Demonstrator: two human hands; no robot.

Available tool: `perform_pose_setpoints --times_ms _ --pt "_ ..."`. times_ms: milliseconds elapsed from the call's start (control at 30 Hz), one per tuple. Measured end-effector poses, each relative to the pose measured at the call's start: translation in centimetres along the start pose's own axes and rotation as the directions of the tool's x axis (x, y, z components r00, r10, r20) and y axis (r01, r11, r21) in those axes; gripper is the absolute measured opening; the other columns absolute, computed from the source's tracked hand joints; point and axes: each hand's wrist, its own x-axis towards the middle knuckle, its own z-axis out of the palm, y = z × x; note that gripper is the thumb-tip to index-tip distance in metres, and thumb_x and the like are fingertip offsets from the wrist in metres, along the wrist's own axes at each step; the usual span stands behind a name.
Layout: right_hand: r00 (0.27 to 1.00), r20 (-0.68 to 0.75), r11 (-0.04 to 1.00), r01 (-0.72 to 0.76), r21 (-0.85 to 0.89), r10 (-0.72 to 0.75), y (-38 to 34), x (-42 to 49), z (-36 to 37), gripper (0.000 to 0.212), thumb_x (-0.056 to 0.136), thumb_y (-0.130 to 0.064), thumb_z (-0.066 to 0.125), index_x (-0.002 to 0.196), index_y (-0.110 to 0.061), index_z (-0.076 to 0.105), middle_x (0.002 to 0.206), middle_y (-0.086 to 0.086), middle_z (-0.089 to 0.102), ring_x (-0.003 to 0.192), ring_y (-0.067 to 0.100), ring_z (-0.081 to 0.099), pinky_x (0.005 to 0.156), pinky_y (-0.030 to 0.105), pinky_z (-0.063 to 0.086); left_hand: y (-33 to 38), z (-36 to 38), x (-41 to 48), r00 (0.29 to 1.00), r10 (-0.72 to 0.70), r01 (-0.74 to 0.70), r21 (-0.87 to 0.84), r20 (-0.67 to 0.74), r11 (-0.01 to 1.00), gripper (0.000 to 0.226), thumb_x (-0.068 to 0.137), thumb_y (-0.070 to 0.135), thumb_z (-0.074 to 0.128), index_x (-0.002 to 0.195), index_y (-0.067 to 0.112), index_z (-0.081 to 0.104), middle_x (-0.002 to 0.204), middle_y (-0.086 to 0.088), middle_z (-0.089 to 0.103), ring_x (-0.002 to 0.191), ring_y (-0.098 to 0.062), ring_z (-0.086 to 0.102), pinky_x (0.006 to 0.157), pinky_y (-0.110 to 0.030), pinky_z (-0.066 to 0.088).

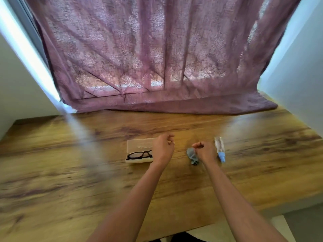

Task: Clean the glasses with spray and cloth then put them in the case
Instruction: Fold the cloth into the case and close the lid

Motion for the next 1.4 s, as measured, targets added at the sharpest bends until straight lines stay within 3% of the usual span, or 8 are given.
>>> perform_pose_setpoints --times_ms 300,700,833,967,1033,1133,1300,1400 --pt "0.994 0.111 0.989 0.022 -0.145 -0.006 3.8 0.3 -1.6 0.018 0.078 0.005 0.059 0.09 -0.003 0.07 0.102 0.013 0.07 0.098 0.025 0.063 0.088 0.028 0.046 -0.3 5.5 -1.5 0.918 -0.144 0.099 0.14 0.369 0.985 0.022 0.066 0.014 0.079 0.08 0.024 0.065 0.089 -0.002 0.073 0.086 -0.014 0.067 0.08 -0.028 0.055" --pt "0.991 0.12 0.986 0.075 -0.146 -0.058 4.0 0.5 -2.1 0.007 0.079 -0.015 0.068 0.083 -0.012 0.073 0.091 0.005 0.072 0.087 0.017 0.064 0.07 0.021 0.043 0.4 7.0 -1.9 0.954 -0.073 0.016 0.194 0.291 0.981 0.036 0.072 0.034 0.073 0.104 0.029 0.058 0.101 0.004 0.068 0.092 -0.014 0.063 0.075 -0.029 0.052" --pt "0.983 0.058 0.982 0.179 -0.06 -0.175 1.2 0.8 -3.5 0.007 0.08 -0.015 0.064 0.079 -0.012 0.071 0.086 0.002 0.071 0.079 0.01 0.057 0.07 0.019 0.04 1.8 5.8 -0.4 0.974 -0.031 0.021 0.047 0.223 0.999 0.026 0.079 0.025 0.069 0.102 0.03 0.061 0.093 0.008 0.07 0.084 -0.005 0.063 0.067 -0.018 0.049" --pt "0.956 -0.016 0.956 0.292 -0.008 -0.292 -3.3 1.0 -5.5 0.009 0.081 -0.02 0.062 0.073 -0.017 0.063 0.077 0.001 0.067 0.075 0.016 0.06 0.066 0.029 0.043 4.7 2.7 2.0 0.995 0.035 -0.022 -0.133 0.096 0.991 0.015 0.079 0.017 0.066 0.081 0.032 0.065 0.062 0.018 0.059 0.06 0.008 0.056 0.052 -0.004 0.037" --pt "0.925 -0.038 0.924 0.38 0.03 -0.379 -5.8 0.8 -6.4 0.008 0.081 -0.019 0.064 0.074 -0.014 0.065 0.076 0.002 0.067 0.074 0.016 0.062 0.067 0.03 0.047 6.2 0.6 3.0 0.996 0.065 -0.046 -0.25 0.069 0.967 0.013 0.081 0.019 0.064 0.083 0.032 0.065 0.068 0.015 0.063 0.064 0.006 0.057 0.058 -0.005 0.041" --pt "0.888 -0.006 0.881 0.457 0.124 -0.46 -9.5 0.6 -7.8 0.004 0.081 -0.016 0.067 0.077 -0.015 0.068 0.076 0.0 0.068 0.072 0.012 0.063 0.066 0.023 0.05 8.0 -2.6 4.0 0.966 0.171 -0.061 -0.473 0.193 0.879 0.015 0.087 0.022 0.06 0.101 0.026 0.065 0.093 0.006 0.069 0.088 -0.005 0.063 0.08 -0.017 0.05" --pt "0.894 0.183 0.767 0.227 0.6 -0.408 -14.3 0.0 -9.2 0.016 0.089 -0.008 0.054 0.076 -0.012 0.062 0.065 0.001 0.067 0.062 0.013 0.067 0.057 0.026 0.058 8.9 -6.7 4.7 0.917 0.304 -0.085 -0.619 0.258 0.781 0.024 0.08 0.01 0.067 0.101 0.02 0.061 0.091 0.004 0.065 0.083 -0.004 0.062 0.078 -0.018 0.05" --pt "0.893 0.231 0.709 0.127 0.693 -0.386 -15.9 0.1 -9.3 0.023 0.092 -0.01 0.048 0.072 -0.015 0.059 0.053 -0.006 0.065 0.053 0.009 0.064 0.05 0.023 0.055 9.0 -7.7 5.0 0.937 0.296 -0.105 -0.659 0.185 0.745 0.025 0.078 -0.004 0.064 0.093 0.016 0.062 0.08 0.009 0.067 0.073 0.001 0.062 0.071 -0.015 0.049"
